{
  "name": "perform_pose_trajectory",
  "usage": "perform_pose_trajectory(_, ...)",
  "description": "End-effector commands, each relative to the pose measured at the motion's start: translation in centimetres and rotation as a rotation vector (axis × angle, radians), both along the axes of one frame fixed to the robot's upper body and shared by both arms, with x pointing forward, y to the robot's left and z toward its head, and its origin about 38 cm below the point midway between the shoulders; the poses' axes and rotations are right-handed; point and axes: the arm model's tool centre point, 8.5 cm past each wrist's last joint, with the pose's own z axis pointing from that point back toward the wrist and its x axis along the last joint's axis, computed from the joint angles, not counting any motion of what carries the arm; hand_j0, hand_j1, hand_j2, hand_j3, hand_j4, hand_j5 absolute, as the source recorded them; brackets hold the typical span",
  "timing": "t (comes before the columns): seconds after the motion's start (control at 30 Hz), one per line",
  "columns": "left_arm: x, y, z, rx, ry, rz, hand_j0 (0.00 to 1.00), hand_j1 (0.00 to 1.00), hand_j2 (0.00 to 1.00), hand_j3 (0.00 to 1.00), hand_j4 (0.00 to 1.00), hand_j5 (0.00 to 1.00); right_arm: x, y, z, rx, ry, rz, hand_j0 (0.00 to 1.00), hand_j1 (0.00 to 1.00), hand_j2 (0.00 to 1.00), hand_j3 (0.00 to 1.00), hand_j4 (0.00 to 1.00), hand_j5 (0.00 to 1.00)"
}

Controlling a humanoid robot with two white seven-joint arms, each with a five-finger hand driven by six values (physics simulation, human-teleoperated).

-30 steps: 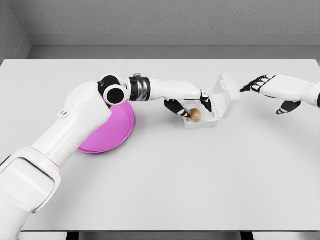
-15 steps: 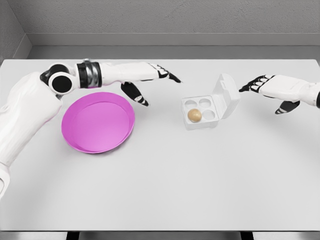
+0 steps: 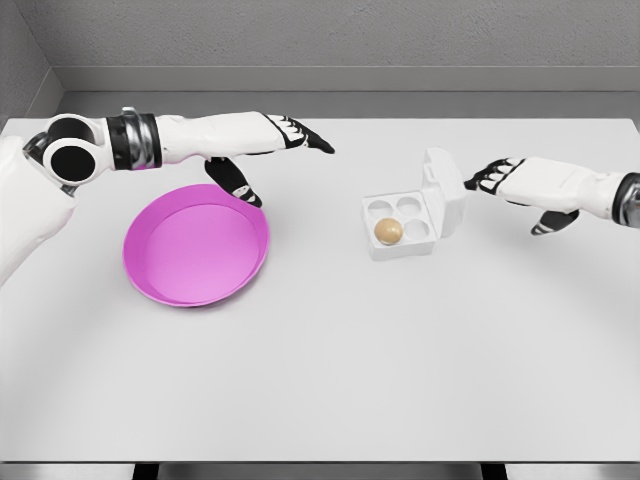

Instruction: Pack egg into the box and close the box lid

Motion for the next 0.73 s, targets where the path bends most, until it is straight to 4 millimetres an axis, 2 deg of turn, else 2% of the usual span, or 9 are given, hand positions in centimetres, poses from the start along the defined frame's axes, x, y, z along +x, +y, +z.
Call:
perform_pose_trajectory(0.0, 0.0, 0.0, 0.1, -0.006, 0.003, 0.002, 1.00, 1.00, 1.00, 1.00, 1.00, 1.00, -0.1, 0.5, 0.4, 0.005, -0.011, 0.015, 1.00, 1.00, 1.00, 1.00, 1.00, 1.00)
perform_pose_trajectory(0.17, 0.0, 0.0, 0.0, -0.004, 0.004, 0.003, 1.00, 1.00, 1.00, 1.00, 1.00, 1.00, -0.9, 2.5, 1.5, 0.009, -0.049, 0.082, 1.00, 1.00, 1.00, 1.00, 1.00, 1.00)
perform_pose_trajectory(0.3, 0.0, 0.1, 0.0, -0.005, 0.004, 0.004, 1.00, 1.00, 1.00, 1.00, 1.00, 1.00, -2.3, 5.2, 1.0, -0.002, -0.047, 0.169, 1.00, 1.00, 1.00, 1.00, 1.00, 1.00)
perform_pose_trajectory(0.37, 0.1, 0.1, 0.0, -0.005, 0.004, 0.005, 1.00, 1.00, 1.00, 1.00, 1.00, 1.00, -2.0, 4.3, 1.6, 0.003, -0.057, 0.146, 1.00, 1.00, 1.00, 1.00, 1.00, 1.00)
perform_pose_trajectory(0.43, 0.1, 0.1, -0.1, -0.005, 0.007, 0.007, 1.00, 1.00, 1.00, 1.00, 1.00, 1.00, -1.0, 1.2, 3.0, 0.065, -0.072, 0.048, 1.00, 1.00, 1.00, 1.00, 1.00, 1.00)
perform_pose_trajectory(0.5, 0.1, -0.2, -0.1, -0.009, 0.010, 0.003, 1.00, 1.00, 1.00, 1.00, 1.00, 1.00, -0.4, -1.4, 2.3, 0.155, -0.023, -0.035, 1.00, 1.00, 1.00, 1.00, 1.00, 1.00)
perform_pose_trajectory(0.57, 0.2, -0.3, -0.9, 0.001, 0.029, 0.004, 1.00, 1.00, 1.00, 1.00, 1.00, 1.00, -0.3, -1.6, 2.2, 0.157, -0.019, -0.041, 1.00, 1.00, 1.00, 1.00, 1.00, 1.00)
perform_pose_trajectory(0.7, 0.3, -0.5, -0.6, -0.006, 0.024, 0.002, 1.00, 1.00, 1.00, 1.00, 1.00, 1.00, -0.3, -1.6, 2.0, 0.155, -0.013, -0.042, 1.00, 1.00, 1.00, 1.00, 1.00, 1.00)
